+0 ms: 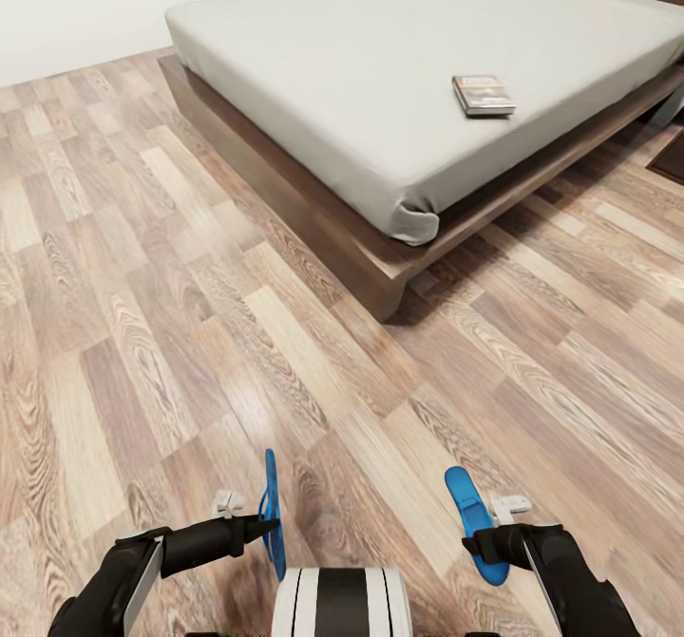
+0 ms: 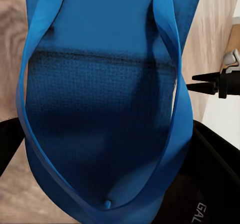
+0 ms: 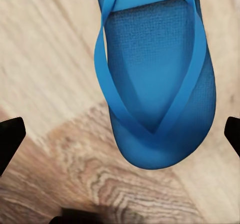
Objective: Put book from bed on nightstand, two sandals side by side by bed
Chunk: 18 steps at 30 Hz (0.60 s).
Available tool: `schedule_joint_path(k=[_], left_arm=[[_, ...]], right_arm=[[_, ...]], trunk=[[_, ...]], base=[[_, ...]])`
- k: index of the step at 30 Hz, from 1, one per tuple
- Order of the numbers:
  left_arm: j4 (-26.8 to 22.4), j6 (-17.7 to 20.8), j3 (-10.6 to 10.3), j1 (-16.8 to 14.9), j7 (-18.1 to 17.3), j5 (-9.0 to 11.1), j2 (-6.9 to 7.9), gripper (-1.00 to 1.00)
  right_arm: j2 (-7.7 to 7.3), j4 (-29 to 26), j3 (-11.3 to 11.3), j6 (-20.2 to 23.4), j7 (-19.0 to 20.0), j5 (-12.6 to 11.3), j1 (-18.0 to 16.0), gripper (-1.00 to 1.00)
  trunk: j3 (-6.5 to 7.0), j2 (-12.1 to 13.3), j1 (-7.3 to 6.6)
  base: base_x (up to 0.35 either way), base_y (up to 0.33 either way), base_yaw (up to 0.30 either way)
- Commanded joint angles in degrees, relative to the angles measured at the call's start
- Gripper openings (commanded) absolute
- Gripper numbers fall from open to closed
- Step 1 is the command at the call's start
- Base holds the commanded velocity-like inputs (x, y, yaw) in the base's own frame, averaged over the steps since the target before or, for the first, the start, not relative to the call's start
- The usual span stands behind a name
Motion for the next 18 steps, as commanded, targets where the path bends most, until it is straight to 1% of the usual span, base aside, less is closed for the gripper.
schedule_joint_path(k=[1, 4, 6, 7, 8, 9, 10, 11, 12, 13, 14, 15, 16, 17, 18], left_arm=[[-0.04, 0.57, 0.13, -0.02, -0.24, -0.03, -0.04, -1.0], [-0.02, 0.57, 0.1, -0.02, -0.2, -0.01, -0.06, -1.0], [-0.03, 0.58, 0.21, -0.04, -0.35, 0.14, 0.2, -1.0], [-0.05, 0.59, 0.54, -0.03, -0.42, 0.53, 0.43, -1.0], [-0.13, 0.62, 1.78, -0.03, -0.54, 1.89, 1.39, -1.0], [-0.2, 0.65, 2.37, -0.03, -0.58, 2.56, 1.89, -1.0], [-0.53, 0.7, 3.57, -0.04, -0.67, 4.25, 3.13, -1.0], [-1.68, 1.09, 5.03, -0.08, -0.9, 7.82, 5.38, -1.0], [-2.89, 1.85, 5.63, -0.09, -1.39, 11.08, 6.9, -1.0], [-5.15, 4.36, 6.13, -0.1, -2.61, 16.81, 8.82, -1.0], [-6.7, 6.64, 6.3, -0.1, -3.33, 20.48, 9.75, -1.0], [-8.01, 8.75, 6.4, -0.11, -3.75, 23.37, 10.38, -1.0], [-8.85, 10.2, 6.43, -0.11, -4.0, 25.24, 10.78, -1.0], [-9.15, 10.66, 6.44, -0.11, -4.1, 25.9, 10.92, -1.0], [-9.67, 11.48, 6.41, -0.11, -4.18, 27.12, 11.14, -1.0]], right_arm=[[0.03, -0.08, -0.16, 0.13, 0.54, 0.6, -0.02, 1.0], [0.03, -0.08, -0.16, 0.13, 0.54, 0.6, -0.02, 1.0], [0.03, -0.07, -0.16, 0.13, 0.54, 0.6, -0.02, 1.0], [0.03, -0.07, -0.16, 0.13, 0.54, 0.6, -0.02, 1.0], [0.03, -0.05, -0.16, 0.13, 0.54, 0.6, -0.02, 1.0], [0.03, -0.06, -0.16, 0.13, 0.54, 0.6, -0.02, 1.0], [0.03, -0.07, -0.16, 0.13, 0.54, 0.6, -0.02, 1.0], [0.03, -0.08, -0.16, 0.13, 0.54, 0.6, -0.02, 1.0], [0.03, -0.08, -0.16, 0.13, 0.54, 0.6, -0.02, 1.0], [0.03, -0.08, -0.16, 0.13, 0.54, 0.6, -0.02, 1.0], [0.03, -0.05, -0.16, 0.13, 0.54, 0.6, -0.02, 1.0], [0.03, -0.05, -0.16, 0.13, 0.54, 0.6, -0.02, 1.0], [0.03, -0.04, -0.16, 0.13, 0.54, 0.6, -0.02, 1.0], [0.03, -0.03, -0.16, 0.13, 0.54, 0.6, -0.02, 1.0], [0.03, -0.06, -0.17, 0.13, 0.54, 0.6, -0.02, 1.0]], trunk=[[-0.26, -0.03, 0.01], [-0.93, -0.07, 0.09], [-1.37, -0.1, 0.14], [-1.37, -0.1, 0.14], [-1.37, -0.1, 0.14], [-1.37, -0.1, 0.14], [-1.37, -0.1, 0.14], [-1.37, -0.1, 0.14], [-1.37, -0.1, 0.14], [-1.37, -0.1, 0.14], [-1.37, -0.1, 0.14], [-1.37, -0.1, 0.14], [-1.37, -0.1, 0.14], [-1.37, -0.1, 0.14], [-1.37, -0.1, 0.14]], base=[[0.0, 0.0, 0.0], [0.0, 0.0, 0.0], [0.0, 0.0, 0.0], [0.0, 0.0, 0.0], [0.0, 0.0, 0.0], [0.0, 0.0, 0.0], [0.0, 0.0, 0.0], [0.0, 0.0, 0.0], [0.0, 0.0, 0.0], [0.0, 0.0, 0.0], [0.0, 0.0, 0.0], [0.0, 0.0, 0.0], [0.0, 0.0, 0.0], [0.0, 0.0, 0.0], [0.0, 0.0, 0.0]])
